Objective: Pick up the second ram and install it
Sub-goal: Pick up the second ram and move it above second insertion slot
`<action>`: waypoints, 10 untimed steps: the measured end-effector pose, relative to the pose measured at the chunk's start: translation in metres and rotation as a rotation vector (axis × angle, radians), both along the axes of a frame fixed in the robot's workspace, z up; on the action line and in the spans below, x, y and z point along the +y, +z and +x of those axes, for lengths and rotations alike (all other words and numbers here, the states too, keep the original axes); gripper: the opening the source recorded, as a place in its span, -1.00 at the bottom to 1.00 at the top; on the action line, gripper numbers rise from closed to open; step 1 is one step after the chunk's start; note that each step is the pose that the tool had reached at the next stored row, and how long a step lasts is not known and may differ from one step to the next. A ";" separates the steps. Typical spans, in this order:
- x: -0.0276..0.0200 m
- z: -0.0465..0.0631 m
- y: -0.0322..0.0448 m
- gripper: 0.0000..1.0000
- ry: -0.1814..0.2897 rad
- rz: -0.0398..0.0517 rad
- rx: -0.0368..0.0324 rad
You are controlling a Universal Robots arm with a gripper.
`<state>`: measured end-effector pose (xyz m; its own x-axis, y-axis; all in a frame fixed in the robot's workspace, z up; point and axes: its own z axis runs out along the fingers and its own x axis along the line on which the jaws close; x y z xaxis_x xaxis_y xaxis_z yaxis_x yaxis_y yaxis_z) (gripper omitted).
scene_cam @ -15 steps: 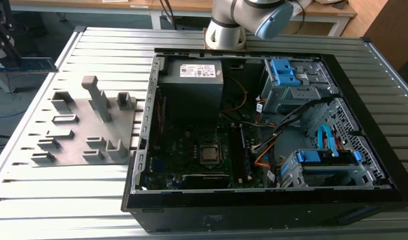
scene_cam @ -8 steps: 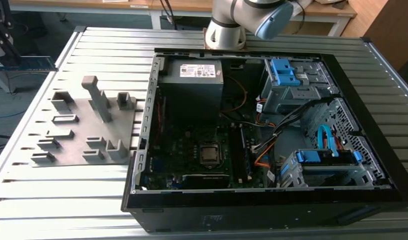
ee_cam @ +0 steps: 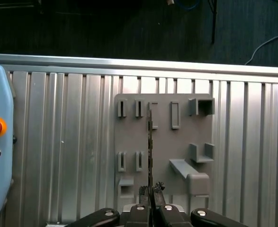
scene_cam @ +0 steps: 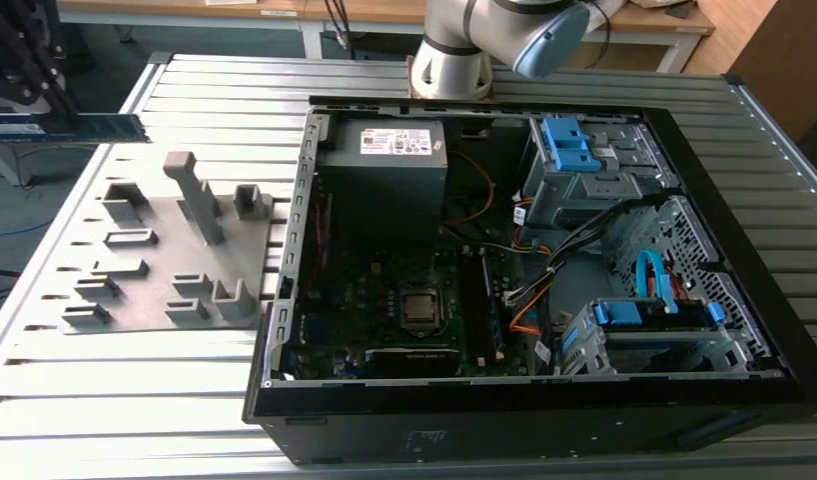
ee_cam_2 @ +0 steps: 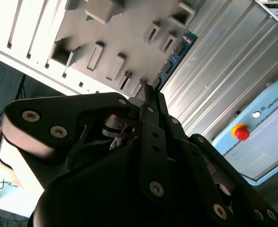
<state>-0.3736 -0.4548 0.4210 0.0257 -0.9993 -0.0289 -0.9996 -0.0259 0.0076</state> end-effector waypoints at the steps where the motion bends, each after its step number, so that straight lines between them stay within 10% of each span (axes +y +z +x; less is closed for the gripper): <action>1: 0.0000 0.005 0.0000 -0.73 0.000 0.0000 0.0001; 10: 0.0000 0.046 -0.0005 -0.73 0.000 0.0000 0.0008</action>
<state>-0.3278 -0.4548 0.4206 0.0258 -0.9993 -0.0288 -0.9996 -0.0260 0.0083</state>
